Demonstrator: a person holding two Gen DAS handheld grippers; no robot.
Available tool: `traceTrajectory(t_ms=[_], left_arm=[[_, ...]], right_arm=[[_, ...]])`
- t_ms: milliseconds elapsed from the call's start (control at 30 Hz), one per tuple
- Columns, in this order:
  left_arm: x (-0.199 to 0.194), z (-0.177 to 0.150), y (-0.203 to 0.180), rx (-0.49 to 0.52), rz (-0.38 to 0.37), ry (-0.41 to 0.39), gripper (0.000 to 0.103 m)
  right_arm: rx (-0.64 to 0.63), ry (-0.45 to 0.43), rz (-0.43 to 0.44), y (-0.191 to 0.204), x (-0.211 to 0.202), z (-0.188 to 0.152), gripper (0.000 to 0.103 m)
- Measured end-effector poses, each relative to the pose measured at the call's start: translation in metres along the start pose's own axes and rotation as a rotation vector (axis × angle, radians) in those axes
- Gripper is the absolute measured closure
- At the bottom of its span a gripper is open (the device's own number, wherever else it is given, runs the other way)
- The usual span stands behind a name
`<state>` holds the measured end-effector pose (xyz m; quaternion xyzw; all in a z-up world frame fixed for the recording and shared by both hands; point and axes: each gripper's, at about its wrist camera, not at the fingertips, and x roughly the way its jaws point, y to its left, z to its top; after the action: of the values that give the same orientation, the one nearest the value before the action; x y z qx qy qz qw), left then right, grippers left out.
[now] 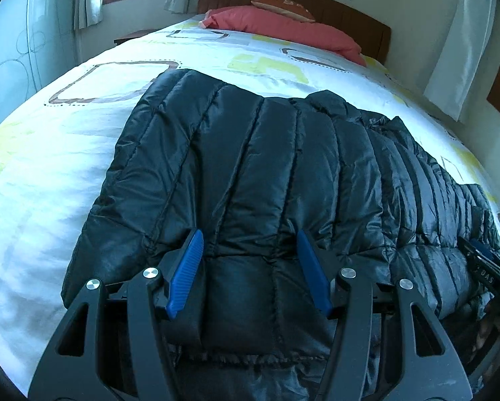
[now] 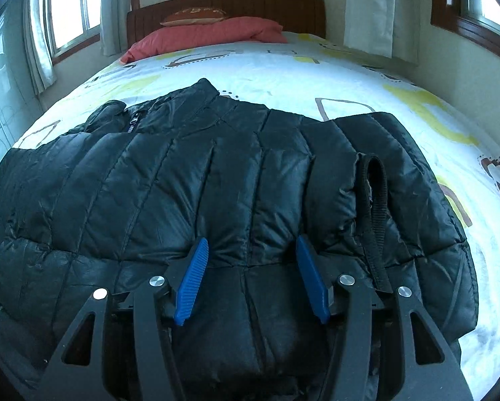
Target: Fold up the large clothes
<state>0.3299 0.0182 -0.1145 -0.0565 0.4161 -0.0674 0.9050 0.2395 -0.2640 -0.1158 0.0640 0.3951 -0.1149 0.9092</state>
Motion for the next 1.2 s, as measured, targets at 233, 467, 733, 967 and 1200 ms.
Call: traceTrajectory(t_ms=[233,467,733,967,1200], left_arm=[[-0.007,0.005,-0.004,0.005,-0.003,0.025,0.039],[-0.03,-0.007,-0.006,0.035,0.016,0.028,0.026],[-0.083,-0.053,0.023,0.005,0.011,0.077,0.025],[-0.152,-0.136,0.079,-0.109,-0.041,0.118,0.025],[-0.217,-0.215,0.128,-0.316,-0.157,0.143,0.025]], right_arm=[[0.026,-0.003,0.022,-0.005,-0.016,0.002,0.045],[0.031,-0.006,0.028,-0.011,-0.049,-0.012,0.031],[0.067,0.024,0.034,-0.043,-0.107,-0.049,0.031],[0.148,0.087,0.078,-0.093,-0.173,-0.129,0.031],[0.263,0.156,0.122,-0.136,-0.214,-0.21,0.031]])
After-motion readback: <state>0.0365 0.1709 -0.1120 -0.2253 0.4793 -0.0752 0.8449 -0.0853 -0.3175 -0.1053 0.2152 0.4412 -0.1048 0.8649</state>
